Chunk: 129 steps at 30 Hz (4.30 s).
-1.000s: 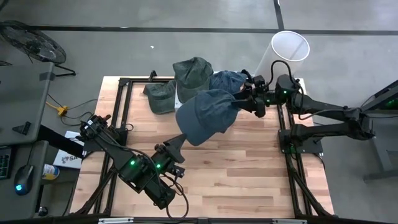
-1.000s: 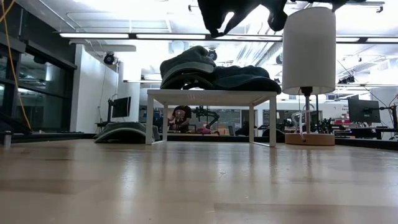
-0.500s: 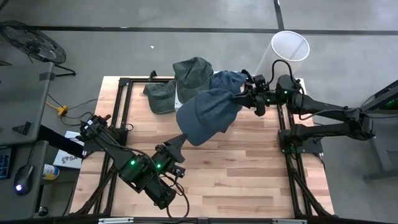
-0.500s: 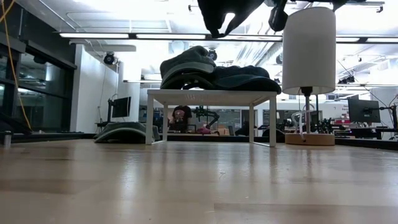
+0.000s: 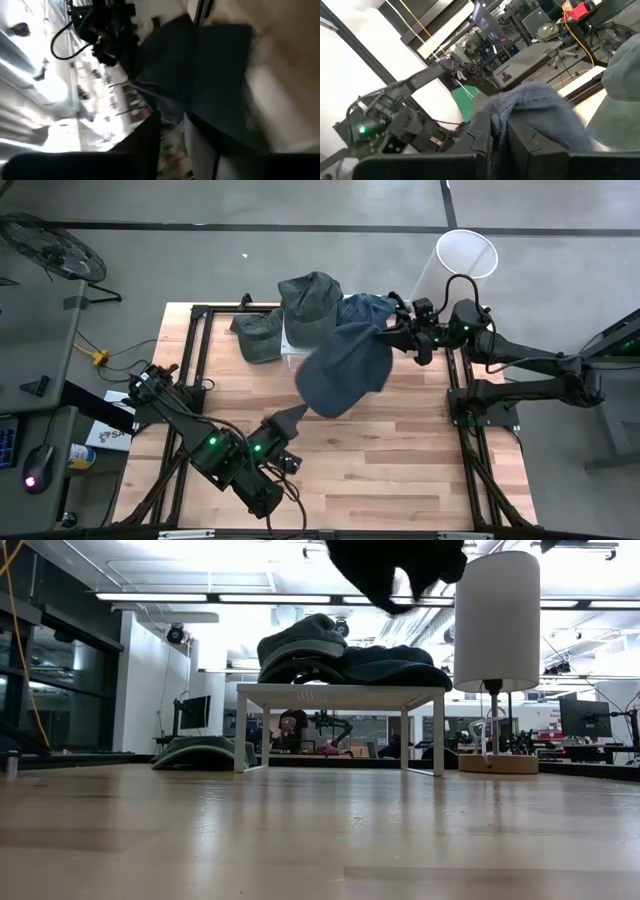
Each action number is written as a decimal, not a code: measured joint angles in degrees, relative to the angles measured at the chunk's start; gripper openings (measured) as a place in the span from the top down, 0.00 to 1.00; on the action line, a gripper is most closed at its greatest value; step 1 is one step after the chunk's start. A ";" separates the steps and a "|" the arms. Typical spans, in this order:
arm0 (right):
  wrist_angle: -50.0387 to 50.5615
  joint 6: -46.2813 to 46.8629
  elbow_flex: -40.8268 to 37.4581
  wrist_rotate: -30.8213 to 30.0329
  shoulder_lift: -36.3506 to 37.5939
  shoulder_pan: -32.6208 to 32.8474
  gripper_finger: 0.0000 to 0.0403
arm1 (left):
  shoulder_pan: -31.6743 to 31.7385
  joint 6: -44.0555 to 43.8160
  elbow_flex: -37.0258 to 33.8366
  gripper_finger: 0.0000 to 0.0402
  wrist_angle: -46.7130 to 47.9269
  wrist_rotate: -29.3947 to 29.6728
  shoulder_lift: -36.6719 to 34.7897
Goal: Pick & Place hat
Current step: Stack the dark blue cap on the dark blue cap on the shelf
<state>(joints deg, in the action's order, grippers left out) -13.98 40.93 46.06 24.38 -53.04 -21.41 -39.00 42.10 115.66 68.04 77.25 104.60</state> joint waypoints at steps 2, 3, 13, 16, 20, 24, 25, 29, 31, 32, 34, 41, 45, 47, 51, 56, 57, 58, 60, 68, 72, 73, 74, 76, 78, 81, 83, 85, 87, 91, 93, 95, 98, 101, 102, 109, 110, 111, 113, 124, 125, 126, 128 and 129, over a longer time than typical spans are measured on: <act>0.32 0.06 0.00 0.04 0.43 0.02 0.94 | 0.02 -1.93 0.00 0.74 -3.34 -2.59 -0.48; 0.72 0.17 0.00 0.02 0.65 0.02 0.94 | 0.02 -3.12 0.00 0.71 -4.38 -3.30 -0.71; 8.20 -1.20 4.99 0.21 1.21 1.00 0.94 | 0.08 -29.11 0.00 0.54 -3.65 -2.46 -1.54; 17.37 -4.97 11.38 -0.78 0.81 1.70 0.94 | 1.41 -41.34 0.00 0.54 -0.19 -4.21 -2.87; 31.08 -9.94 21.50 -1.62 -0.88 1.72 0.94 | 4.19 -54.12 0.00 0.54 4.18 -11.41 -5.13; 42.52 -13.44 30.99 -0.02 -4.06 1.73 0.94 | 7.23 -60.39 0.00 0.54 5.58 -18.47 -7.21; 45.28 -14.16 33.10 1.09 -5.08 1.73 0.94 | 7.92 -60.72 0.00 0.54 5.16 -20.04 -7.70; 55.32 -17.42 40.89 6.20 -9.68 2.29 0.94 | 11.33 -59.29 0.00 0.54 0.97 -26.03 -9.57; 60.04 -20.07 44.33 7.81 -12.09 3.19 0.94 | 13.39 -56.75 0.00 0.54 -2.19 -30.76 -10.39; 62.48 -21.81 45.87 8.71 -13.31 3.67 0.94 | 14.60 -55.36 0.00 0.54 -4.07 -33.52 -10.78; 67.18 -25.16 48.88 9.56 -15.84 4.86 0.94 | 17.01 -52.46 0.00 0.54 -7.75 -39.67 -11.39; 79.12 -32.09 57.57 7.81 -23.59 10.11 0.94 | 26.03 -45.11 0.00 0.54 -19.15 -58.91 -11.58; 82.88 -33.40 62.26 2.90 -27.13 12.95 0.94 | 29.26 -43.81 0.00 0.54 -21.66 -62.03 -11.36; 84.78 -33.55 64.83 0.31 -28.70 13.91 0.94 | 30.05 -43.82 0.00 0.54 -22.09 -62.73 -11.22; 87.88 -34.71 69.60 -2.17 -31.78 14.98 0.94 | 30.16 -42.27 0.00 0.54 -21.63 -62.79 -11.80; 90.89 -34.96 74.87 -2.20 -35.25 15.21 0.94 | 30.12 -39.46 0.00 0.54 -21.95 -61.68 -12.55; 91.61 -34.98 75.83 -2.19 -35.94 15.21 0.94 | 30.17 -38.68 0.00 0.54 -22.02 -61.66 -12.59; 92.31 -34.99 76.79 -2.19 -36.59 15.21 0.94 | 30.52 -37.82 0.00 0.54 -22.00 -61.67 -12.59; 93.05 -34.98 78.46 -2.16 -37.79 15.21 0.94 | 30.88 -36.74 0.00 0.54 -21.87 -61.69 -12.57; 93.76 -36.14 82.25 -2.19 -41.04 16.76 0.94 | 35.33 -35.76 0.00 0.54 -22.42 -65.59 -12.55; 93.15 -36.87 82.25 -3.36 -41.48 17.60 0.94 | 38.00 -35.73 0.00 0.54 -24.02 -72.24 -12.53; 93.03 -36.90 82.25 -4.24 -41.50 17.85 0.94 | 38.53 -35.69 0.00 0.54 -24.42 -74.28 -12.53; 93.02 -36.90 82.25 -4.84 -41.52 18.03 0.94 | 38.92 -35.72 0.00 0.54 -24.90 -76.38 -12.53; 92.78 -36.92 82.25 -5.21 -41.52 18.34 0.94 | 39.46 -35.69 0.00 0.54 -25.25 -79.02 -12.52; 92.12 -36.93 82.25 -6.55 -41.52 18.82 0.94 | 39.50 -35.27 0.04 0.54 -25.25 -80.33 -11.91; 91.49 -36.96 82.25 -8.02 -41.52 19.31 0.94 | 39.48 -33.70 -0.07 0.54 -24.77 -81.88 -11.38; 90.99 -37.18 82.25 -8.68 -41.52 19.81 0.94 | 39.36 -32.76 0.20 0.54 -25.92 -82.41 -10.15; 90.79 -37.37 82.14 -10.01 -41.52 20.30 0.94 | 39.38 -32.36 -0.06 0.54 -24.89 -82.33 -9.66; 90.90 -37.03 82.12 -10.51 -41.52 20.63 0.94 | 39.36 -31.93 -0.08 0.54 -25.06 -81.38 -8.62; 90.84 -36.64 82.12 -10.40 -41.52 21.46 0.94 | 39.39 -30.28 -0.04 0.54 -24.29 -79.46 -8.33; 90.73 -36.61 82.12 -10.38 -41.52 21.60 0.94 | 39.39 -29.28 -0.04 0.54 -23.59 -79.93 -8.21; 90.13 -36.53 82.12 -10.36 -41.52 21.62 0.94 | 39.39 -28.82 0.00 0.54 -22.83 -81.11 -7.78; 89.01 -36.51 82.09 -10.34 -41.52 21.57 0.94 | 39.39 -28.67 0.02 0.54 -22.10 -82.52 -6.71; 88.75 -36.73 82.09 -10.19 -41.52 21.57 0.94 | 39.39 -28.64 -0.07 0.54 -21.18 -82.75 -6.15; 88.69 -36.73 82.09 -10.26 -41.52 21.57 0.94 | 39.39 -28.67 -0.04 0.54 -21.40 -82.74 -5.78; 88.72 -36.90 82.09 -10.60 -41.43 21.57 0.94 | 39.39 -28.81 -0.02 0.68 -21.06 -82.68 -5.45; 88.72 -36.88 82.09 -10.61 -41.39 21.57 0.94 | 39.39 -28.82 -0.02 0.72 -21.05 -82.67 -5.45; 88.74 -36.90 82.09 -10.75 -41.39 21.57 0.94 | 39.39 -28.85 -0.02 0.77 -20.97 -82.63 -5.45; 88.72 -36.90 82.09 -11.58 -41.39 21.57 0.94 | 39.39 -29.05 -0.02 0.88 -20.93 -82.47 -5.45; 88.74 -33.60 82.07 -13.27 -41.35 21.57 0.94 | 39.36 -29.06 -0.02 0.99 -19.87 -82.23 -5.45; 88.74 -33.15 82.07 -14.05 -41.35 21.57 0.92 | 39.36 -29.07 -0.02 0.99 -19.78 -82.27 -5.45; 88.74 -32.34 82.07 -14.71 -41.35 21.57 0.90 | 39.36 -29.07 -0.02 0.99 -19.69 -82.27 -5.45; 88.73 -30.68 82.07 -15.05 -41.35 21.57 0.85 | 39.36 -29.09 -0.02 0.99 -19.27 -82.27 -5.51; 88.69 -29.97 82.07 -15.06 -41.35 21.57 0.83 | 39.36 -29.25 -0.02 1.00 -18.83 -82.27 -5.75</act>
<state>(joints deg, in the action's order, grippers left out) 74.72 10.96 128.14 9.32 -94.39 0.16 0.36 12.84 115.63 49.21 -5.02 98.85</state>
